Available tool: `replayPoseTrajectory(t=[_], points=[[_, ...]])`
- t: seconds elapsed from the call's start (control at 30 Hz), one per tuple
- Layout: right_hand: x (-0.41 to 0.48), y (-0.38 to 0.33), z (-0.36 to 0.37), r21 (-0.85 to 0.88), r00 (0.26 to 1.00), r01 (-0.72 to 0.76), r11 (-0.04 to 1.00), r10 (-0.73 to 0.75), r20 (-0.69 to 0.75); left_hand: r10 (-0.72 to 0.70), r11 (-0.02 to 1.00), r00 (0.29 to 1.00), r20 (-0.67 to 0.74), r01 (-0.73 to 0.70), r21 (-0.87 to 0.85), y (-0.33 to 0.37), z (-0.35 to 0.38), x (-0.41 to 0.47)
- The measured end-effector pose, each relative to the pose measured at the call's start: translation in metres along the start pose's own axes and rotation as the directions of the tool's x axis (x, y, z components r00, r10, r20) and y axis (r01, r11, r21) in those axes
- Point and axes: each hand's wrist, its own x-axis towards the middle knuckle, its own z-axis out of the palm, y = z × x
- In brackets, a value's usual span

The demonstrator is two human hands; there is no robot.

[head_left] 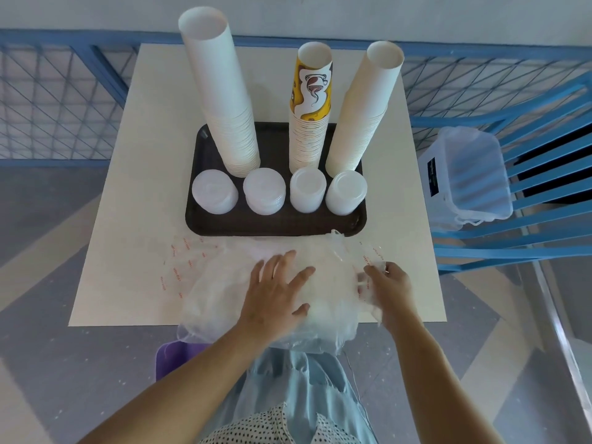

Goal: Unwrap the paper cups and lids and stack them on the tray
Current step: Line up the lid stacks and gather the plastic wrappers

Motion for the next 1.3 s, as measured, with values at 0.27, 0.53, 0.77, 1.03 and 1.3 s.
replayPoseTrajectory(t=[0.27,0.53,0.77,1.03,1.3], points=[[-0.015,-0.01,-0.008,0.008,0.993,0.087,0.996,-0.087,0.084,-0.004,1.0,0.981,0.192,0.009,-0.024,-0.013,0.012,-0.003],[-0.06,0.0,0.04,-0.14,0.764,0.638,0.757,-0.601,0.234,-0.013,1.0,0.976,0.216,0.011,0.011,-0.014,0.008,-0.001],[-0.066,0.041,0.091,-0.468,0.688,0.724,0.506,-0.581,0.435,-0.066,0.981,0.975,0.214,0.103,-0.167,-0.024,0.004,0.0],[-0.044,0.069,0.119,-0.719,0.722,0.643,0.263,-0.522,0.454,-0.239,0.869,0.949,-0.208,0.113,-0.482,-0.066,-0.006,-0.031],[-0.044,0.064,0.126,-0.737,0.749,0.642,0.213,-0.378,0.543,-0.074,0.945,0.997,-0.011,0.067,-0.32,-0.067,0.014,-0.027]])
